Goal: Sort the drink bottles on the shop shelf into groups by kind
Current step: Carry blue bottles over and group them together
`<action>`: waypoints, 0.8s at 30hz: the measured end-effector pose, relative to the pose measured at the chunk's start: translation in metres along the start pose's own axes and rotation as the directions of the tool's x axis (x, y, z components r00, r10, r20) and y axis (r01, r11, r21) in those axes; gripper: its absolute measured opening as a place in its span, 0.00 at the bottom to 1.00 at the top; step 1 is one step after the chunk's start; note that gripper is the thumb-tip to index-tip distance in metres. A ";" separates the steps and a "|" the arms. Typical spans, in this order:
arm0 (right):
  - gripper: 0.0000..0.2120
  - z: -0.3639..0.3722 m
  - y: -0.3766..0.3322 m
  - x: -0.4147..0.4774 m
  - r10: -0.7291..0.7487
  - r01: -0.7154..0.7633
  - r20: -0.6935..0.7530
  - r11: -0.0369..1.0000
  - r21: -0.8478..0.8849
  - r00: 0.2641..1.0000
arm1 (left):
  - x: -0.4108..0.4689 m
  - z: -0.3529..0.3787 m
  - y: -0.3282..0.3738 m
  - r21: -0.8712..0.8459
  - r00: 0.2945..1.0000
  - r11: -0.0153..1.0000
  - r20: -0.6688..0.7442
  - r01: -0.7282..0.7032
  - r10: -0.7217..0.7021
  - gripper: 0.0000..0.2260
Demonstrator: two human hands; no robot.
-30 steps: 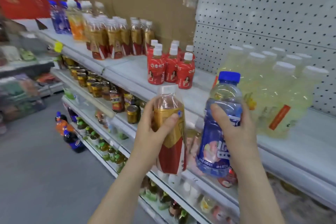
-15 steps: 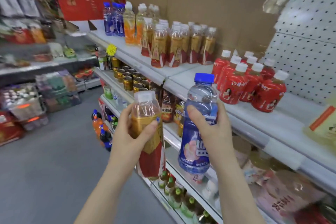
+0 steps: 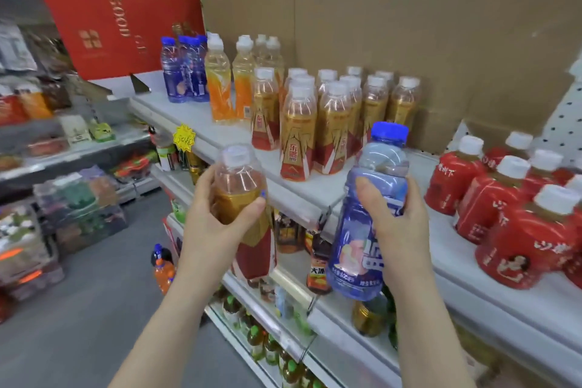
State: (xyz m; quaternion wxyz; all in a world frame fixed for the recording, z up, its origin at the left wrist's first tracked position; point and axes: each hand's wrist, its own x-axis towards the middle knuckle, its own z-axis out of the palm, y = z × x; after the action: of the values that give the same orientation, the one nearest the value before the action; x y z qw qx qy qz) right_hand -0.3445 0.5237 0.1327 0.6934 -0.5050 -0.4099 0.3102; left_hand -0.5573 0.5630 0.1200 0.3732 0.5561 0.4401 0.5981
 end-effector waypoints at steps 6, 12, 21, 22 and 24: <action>0.24 0.040 0.003 0.046 -0.011 0.010 -0.099 1.000 -0.003 0.995 | 0.114 0.004 -0.018 0.024 0.995 0.995 0.028 -0.101 0.100 0.35; 0.27 0.077 0.014 0.054 -0.067 0.044 -0.270 0.995 -0.089 0.961 | 0.202 0.041 -0.038 -0.013 0.962 0.982 0.199 -0.189 0.188 0.34; 0.23 0.155 0.016 0.049 -0.111 0.062 -0.424 0.990 -0.130 0.899 | 0.255 0.063 -0.076 -0.088 0.867 0.973 0.441 -0.216 0.232 0.33; 0.23 0.161 0.017 0.049 -0.111 0.058 -0.427 0.989 -0.136 0.897 | 0.256 0.061 -0.077 -0.099 0.856 0.969 0.454 -0.226 0.246 0.33; 0.23 0.173 0.018 0.050 -0.116 0.054 -0.421 0.986 -0.158 0.900 | 0.258 0.056 -0.078 -0.107 0.833 0.964 0.486 -0.244 0.265 0.34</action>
State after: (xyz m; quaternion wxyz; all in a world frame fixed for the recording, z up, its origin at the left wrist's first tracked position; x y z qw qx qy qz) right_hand -0.4743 0.6484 0.1547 0.7415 -0.5905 -0.2903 0.1311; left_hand -0.5313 0.8370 0.1334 0.4019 0.7368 0.2394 0.4881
